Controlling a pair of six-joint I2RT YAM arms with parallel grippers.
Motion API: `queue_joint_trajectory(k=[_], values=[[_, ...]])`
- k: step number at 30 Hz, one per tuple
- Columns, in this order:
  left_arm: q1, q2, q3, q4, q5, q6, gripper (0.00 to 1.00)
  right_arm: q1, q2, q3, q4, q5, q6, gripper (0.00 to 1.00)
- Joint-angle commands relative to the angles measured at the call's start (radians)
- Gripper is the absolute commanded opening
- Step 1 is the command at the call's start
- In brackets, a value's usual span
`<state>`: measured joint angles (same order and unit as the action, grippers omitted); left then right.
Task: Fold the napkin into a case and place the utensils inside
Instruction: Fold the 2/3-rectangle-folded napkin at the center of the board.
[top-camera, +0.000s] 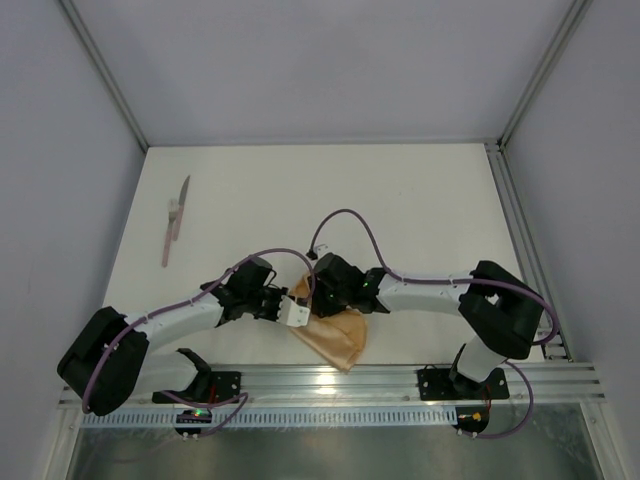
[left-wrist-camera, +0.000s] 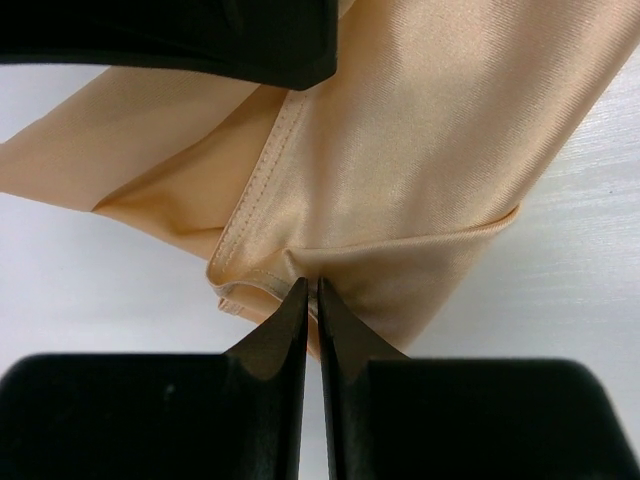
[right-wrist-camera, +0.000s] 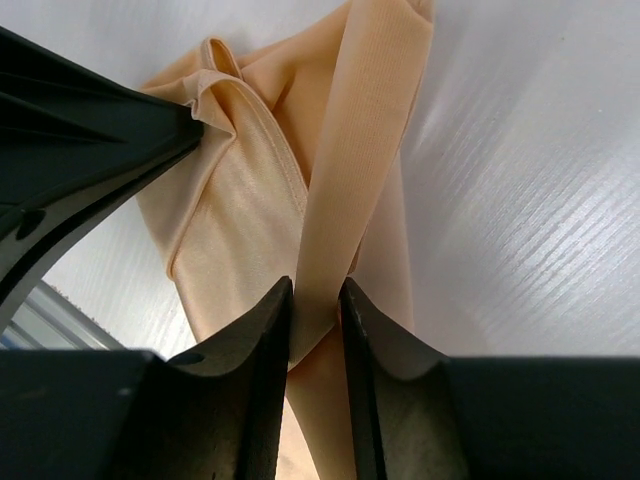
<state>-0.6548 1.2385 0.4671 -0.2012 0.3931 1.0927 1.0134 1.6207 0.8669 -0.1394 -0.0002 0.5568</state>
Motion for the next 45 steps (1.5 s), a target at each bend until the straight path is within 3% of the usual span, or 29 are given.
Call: queue_joint_trajectory(k=[1, 9, 17, 24, 37, 40, 45], values=[[0.000, 0.012, -0.022, -0.015, -0.019, -0.063, 0.09, 0.027, -0.015, -0.019, 0.043, 0.068, 0.012, 0.31], [0.011, 0.056, 0.041, 0.000, -0.008, -0.143, 0.09, 0.083, 0.042, 0.006, -0.008, 0.172, 0.021, 0.29], [0.047, 0.055, 0.090, -0.052, 0.032, -0.254, 0.12, 0.100, 0.079, -0.026, -0.023, 0.252, 0.045, 0.18], [0.063, 0.030, 0.163, -0.190, 0.078, -0.300, 0.21, 0.102, 0.099, -0.020, -0.034, 0.270, 0.046, 0.17], [0.079, -0.011, 0.334, -0.460, 0.132, -0.395, 0.25, 0.100, 0.120, -0.026, -0.051, 0.295, 0.061, 0.17], [0.125, -0.033, 0.392, -0.536, 0.139, -0.457, 0.22, 0.100, 0.117, -0.034, -0.051, 0.304, 0.063, 0.17], [0.172, 0.060, 0.592, -0.740, 0.018, -0.730, 0.18, 0.102, 0.122, -0.031, -0.042, 0.312, 0.052, 0.17]])
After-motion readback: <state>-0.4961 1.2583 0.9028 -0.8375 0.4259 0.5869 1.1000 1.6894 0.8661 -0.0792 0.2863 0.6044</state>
